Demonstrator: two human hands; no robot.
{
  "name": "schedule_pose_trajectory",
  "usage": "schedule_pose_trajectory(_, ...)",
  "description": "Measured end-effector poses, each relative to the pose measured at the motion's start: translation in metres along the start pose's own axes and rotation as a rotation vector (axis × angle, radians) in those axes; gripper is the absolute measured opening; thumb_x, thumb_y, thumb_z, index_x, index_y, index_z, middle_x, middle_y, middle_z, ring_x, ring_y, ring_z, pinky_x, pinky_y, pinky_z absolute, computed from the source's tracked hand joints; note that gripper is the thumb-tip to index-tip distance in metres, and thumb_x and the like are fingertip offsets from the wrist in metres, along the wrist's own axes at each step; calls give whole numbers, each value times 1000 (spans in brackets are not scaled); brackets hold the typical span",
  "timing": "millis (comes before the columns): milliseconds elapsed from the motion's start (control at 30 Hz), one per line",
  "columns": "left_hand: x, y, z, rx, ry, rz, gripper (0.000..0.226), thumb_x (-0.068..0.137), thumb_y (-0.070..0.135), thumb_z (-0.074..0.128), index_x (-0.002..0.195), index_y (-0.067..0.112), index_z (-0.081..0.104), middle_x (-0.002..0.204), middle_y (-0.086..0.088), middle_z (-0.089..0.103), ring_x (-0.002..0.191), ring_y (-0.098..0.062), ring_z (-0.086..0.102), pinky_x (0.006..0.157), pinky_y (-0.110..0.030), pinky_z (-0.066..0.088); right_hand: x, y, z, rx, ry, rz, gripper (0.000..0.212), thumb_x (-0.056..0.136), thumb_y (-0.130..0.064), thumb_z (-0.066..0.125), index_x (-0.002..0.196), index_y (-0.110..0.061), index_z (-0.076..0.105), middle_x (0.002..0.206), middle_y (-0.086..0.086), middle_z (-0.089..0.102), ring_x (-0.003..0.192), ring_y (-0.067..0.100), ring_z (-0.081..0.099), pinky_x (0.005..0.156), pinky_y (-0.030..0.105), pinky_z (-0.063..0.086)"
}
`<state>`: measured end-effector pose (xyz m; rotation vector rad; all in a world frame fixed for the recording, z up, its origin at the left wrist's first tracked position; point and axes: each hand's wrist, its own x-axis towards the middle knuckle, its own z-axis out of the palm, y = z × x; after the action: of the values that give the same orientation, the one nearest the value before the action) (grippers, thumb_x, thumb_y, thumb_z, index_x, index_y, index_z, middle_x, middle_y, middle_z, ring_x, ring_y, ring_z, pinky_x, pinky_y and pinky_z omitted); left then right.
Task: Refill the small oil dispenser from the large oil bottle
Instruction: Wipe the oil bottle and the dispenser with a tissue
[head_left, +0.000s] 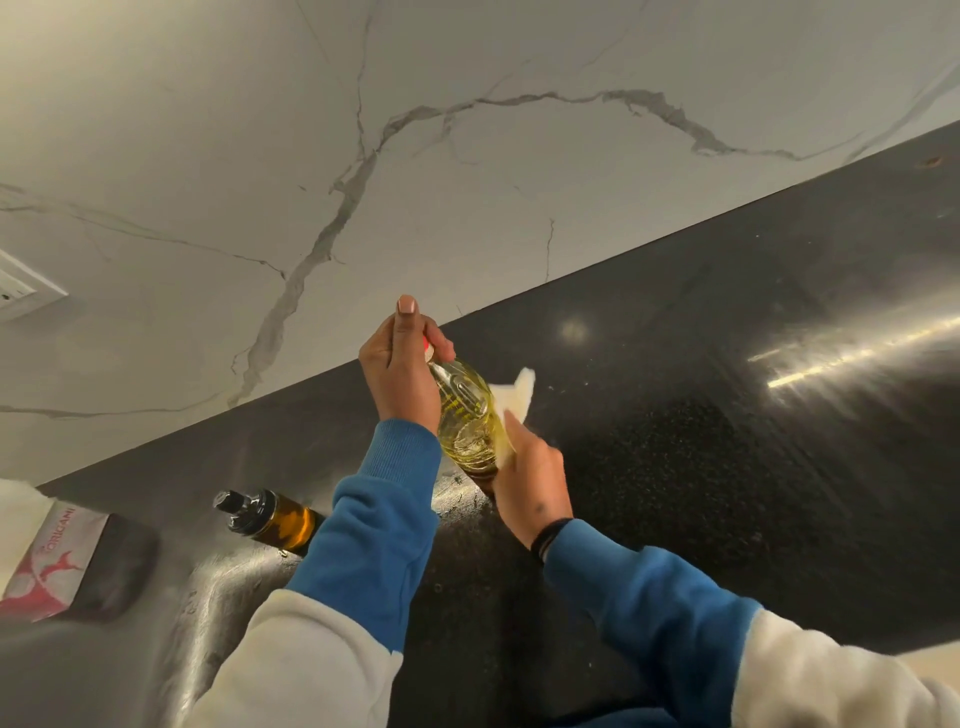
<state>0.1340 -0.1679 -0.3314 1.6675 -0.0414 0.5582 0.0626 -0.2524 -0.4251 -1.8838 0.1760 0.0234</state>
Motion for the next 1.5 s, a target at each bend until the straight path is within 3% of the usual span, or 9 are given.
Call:
schedule_pose_trajectory(133, -5, -1, -1, 57, 81, 5, 38, 107, 19, 39, 73, 14, 57, 66, 2, 54, 64, -11, 50, 67, -29, 43, -3, -51, -4, 190, 177, -455, 58, 85, 10, 40, 139, -7, 54, 130, 10, 62, 120, 9, 55, 101, 5, 36)
schedule_pose_trajectory(233, -7, 0, 0, 94, 169, -18, 38, 106, 20, 40, 70, 18, 52, 64, 7, 53, 61, -7, 49, 65, -28, 43, 1, -38, 6, 149, 170, -590, 61, 84, 13, 45, 141, -6, 52, 141, 14, 55, 133, 21, 51, 110, 25, 41)
schedule_pose_trajectory(467, -4, 5, 9, 56, 170, -74, 51, 108, 19, 38, 58, 17, 50, 48, 11, 49, 53, -10, 49, 69, -37, 48, 15, 41, 5, -210, -174, 128, 44, 94, 1, 42, 133, -16, 54, 118, 9, 66, 112, 26, 62, 97, 36, 52)
schedule_pose_trajectory(567, -1, 6, 14, 4, 161, -92, 51, 107, 17, 39, 57, 13, 46, 47, 9, 45, 49, -10, 43, 61, -31, 45, 17, 30, 2, -156, -144, 179, 34, 96, -3, 42, 121, -15, 60, 110, 8, 66, 106, 26, 63, 89, 30, 51)
schedule_pose_trajectory(733, 5, 3, 16, -30, 159, -92, 51, 104, 18, 45, 53, 14, 41, 47, 3, 39, 47, -15, 37, 56, -33, 40, 10, -41, -11, 113, 104, -209, 59, 88, 13, 39, 139, -12, 54, 114, 9, 67, 102, 19, 64, 78, -5, 36)
schedule_pose_trajectory(867, 6, 0, 14, -39, 137, -85, 53, 105, 20, 46, 52, 13, 41, 44, 6, 40, 46, -14, 36, 56, -32, 38, 6, -44, -2, 168, 147, -485, 67, 80, 16, 42, 142, -9, 52, 132, 9, 62, 122, 16, 59, 106, 16, 43)
schedule_pose_trajectory(1133, 5, -2, 15, -36, 95, -30, 54, 108, 20, 41, 55, 11, 45, 48, -1, 41, 46, -12, 40, 53, -28, 46, 3, 28, 2, -143, -159, 223, 52, 95, 5, 46, 143, -14, 44, 134, 12, 58, 126, 27, 55, 107, 35, 44)
schedule_pose_trajectory(1333, 9, -5, 11, -98, 80, -35, 55, 106, 16, 43, 52, 12, 47, 44, 4, 43, 44, -14, 40, 53, -28, 43, 9, -50, -15, 118, 97, -168, 55, 91, 12, 40, 138, -12, 56, 122, 11, 67, 106, 14, 62, 93, 2, 39)
schedule_pose_trajectory(1500, 8, -6, 9, -87, 85, -28, 55, 106, 17, 44, 51, 13, 48, 44, 6, 45, 45, -15, 42, 52, -26, 40, 6, -45, -3, 165, 158, -451, 62, 84, 17, 45, 140, -10, 53, 133, 12, 62, 125, 20, 58, 105, 27, 46)
